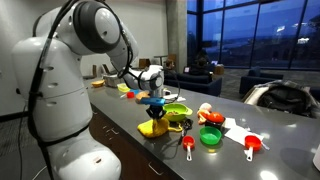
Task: Fold the yellow cloth and use it to wipe the table
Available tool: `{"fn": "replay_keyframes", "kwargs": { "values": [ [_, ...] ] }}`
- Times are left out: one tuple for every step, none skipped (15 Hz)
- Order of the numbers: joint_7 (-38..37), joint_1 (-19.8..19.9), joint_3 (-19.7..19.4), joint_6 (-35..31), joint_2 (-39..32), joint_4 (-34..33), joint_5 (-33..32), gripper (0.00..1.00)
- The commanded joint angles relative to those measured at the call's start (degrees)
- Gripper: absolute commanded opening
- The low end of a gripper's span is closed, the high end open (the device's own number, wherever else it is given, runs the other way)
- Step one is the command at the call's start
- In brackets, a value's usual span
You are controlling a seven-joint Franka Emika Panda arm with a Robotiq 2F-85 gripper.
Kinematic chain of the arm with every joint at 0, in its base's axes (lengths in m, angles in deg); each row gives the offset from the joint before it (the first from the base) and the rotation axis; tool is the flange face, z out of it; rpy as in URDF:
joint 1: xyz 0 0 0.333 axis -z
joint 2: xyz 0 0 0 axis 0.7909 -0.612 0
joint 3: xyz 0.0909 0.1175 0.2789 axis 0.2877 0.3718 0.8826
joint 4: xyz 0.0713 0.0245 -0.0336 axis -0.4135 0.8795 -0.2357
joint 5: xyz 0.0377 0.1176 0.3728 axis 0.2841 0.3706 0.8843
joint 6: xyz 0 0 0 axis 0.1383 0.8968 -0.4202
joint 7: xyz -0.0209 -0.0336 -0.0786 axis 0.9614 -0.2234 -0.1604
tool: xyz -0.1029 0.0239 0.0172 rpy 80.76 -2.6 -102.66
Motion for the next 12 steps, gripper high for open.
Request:
{"fn": "replay_keyframes", "kwargs": {
  "values": [
    [0.93,-1.68,1.51,2.88,-1.12,-3.38,0.08,0.02],
    [1.43,-2.06,1.90,3.04,-1.73,-4.17,0.19,0.02],
    [1.62,-2.33,2.23,3.15,-2.31,-4.83,0.13,0.02],
    [2.16,-2.56,2.50,3.35,-2.94,-5.60,0.41,0.02],
    [2.91,-2.71,2.72,3.13,-3.61,-6.15,0.61,0.02],
    [3.63,-2.80,2.88,2.71,-4.39,-6.71,0.83,0.02],
    [4.32,-2.85,3.06,2.64,-5.11,-7.33,1.01,0.02],
    [5.43,-2.80,3.16,2.14,-6.28,-7.97,1.31,0.02],
    [6.60,-2.72,3.31,1.77,-7.42,-8.66,1.56,0.02],
    [8.16,-2.60,3.43,1.56,-8.85,-9.49,2.23,0.02],
    [9.60,-2.42,3.50,1.60,-10.20,-10.34,2.89,0.02],
    [11.69,-2.14,3.64,1.75,-11.49,-11.18,4.20,0.02]
  ]
}}
